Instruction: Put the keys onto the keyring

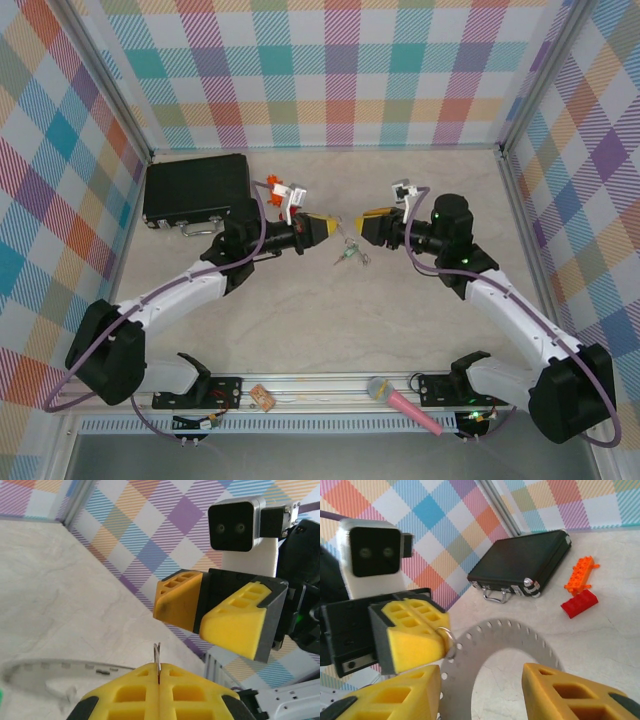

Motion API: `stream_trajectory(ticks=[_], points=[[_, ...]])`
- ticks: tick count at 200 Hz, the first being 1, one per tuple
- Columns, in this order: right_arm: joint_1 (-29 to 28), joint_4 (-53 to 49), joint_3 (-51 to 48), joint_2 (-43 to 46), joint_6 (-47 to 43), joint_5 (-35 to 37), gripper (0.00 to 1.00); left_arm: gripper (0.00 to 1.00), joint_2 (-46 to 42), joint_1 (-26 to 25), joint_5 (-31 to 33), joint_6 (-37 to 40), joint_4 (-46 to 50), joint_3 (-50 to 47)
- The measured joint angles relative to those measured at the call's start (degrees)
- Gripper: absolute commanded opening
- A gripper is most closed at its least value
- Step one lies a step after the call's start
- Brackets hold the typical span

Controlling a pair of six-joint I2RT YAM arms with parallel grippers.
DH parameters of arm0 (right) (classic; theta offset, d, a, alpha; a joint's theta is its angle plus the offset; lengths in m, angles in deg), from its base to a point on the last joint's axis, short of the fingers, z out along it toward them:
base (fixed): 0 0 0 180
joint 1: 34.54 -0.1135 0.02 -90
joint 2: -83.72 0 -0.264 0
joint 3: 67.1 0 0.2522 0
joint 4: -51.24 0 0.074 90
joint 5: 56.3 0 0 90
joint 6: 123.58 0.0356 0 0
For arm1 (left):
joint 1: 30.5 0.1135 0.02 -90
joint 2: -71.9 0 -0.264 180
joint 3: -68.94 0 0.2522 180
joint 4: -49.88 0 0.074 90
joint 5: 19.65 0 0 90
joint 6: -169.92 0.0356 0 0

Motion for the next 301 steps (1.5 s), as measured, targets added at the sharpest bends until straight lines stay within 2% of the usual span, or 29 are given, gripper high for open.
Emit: stream_trajectory(ticks=[48, 98, 126, 154, 215, 301], points=[[0.0, -4.9, 0.5, -7.1, -1.2, 5.2, 0.47, 0.0, -8.0, 0.0, 11.6, 8.8, 12.5, -0.1], [-0.8, -11.6, 2.9, -18.8, -1.1, 8.4, 0.44, 0.0, -13.4, 0.0, 21.4, 12.9, 15.7, -4.3], [-2.8, -16.8, 7.8, -25.1, -0.4, 10.8, 0.4, 0.0, -14.0, 0.0, 23.7, 13.7, 15.7, -7.7], [-4.9, -20.8, 12.6, -30.9, 3.2, 13.9, 0.45, 0.0, -15.5, 0.0, 26.1, 14.3, 15.6, -11.2], [-11.8, -27.9, 22.1, -40.6, 9.6, 24.2, 0.43, 0.0, -20.7, -0.2, 28.0, 14.8, 12.0, -17.4], [-13.0, -34.6, 28.0, -48.3, 11.1, 35.6, 0.47, 0.0, -23.5, -1.1, 29.6, 14.8, 9.6, -18.8]])
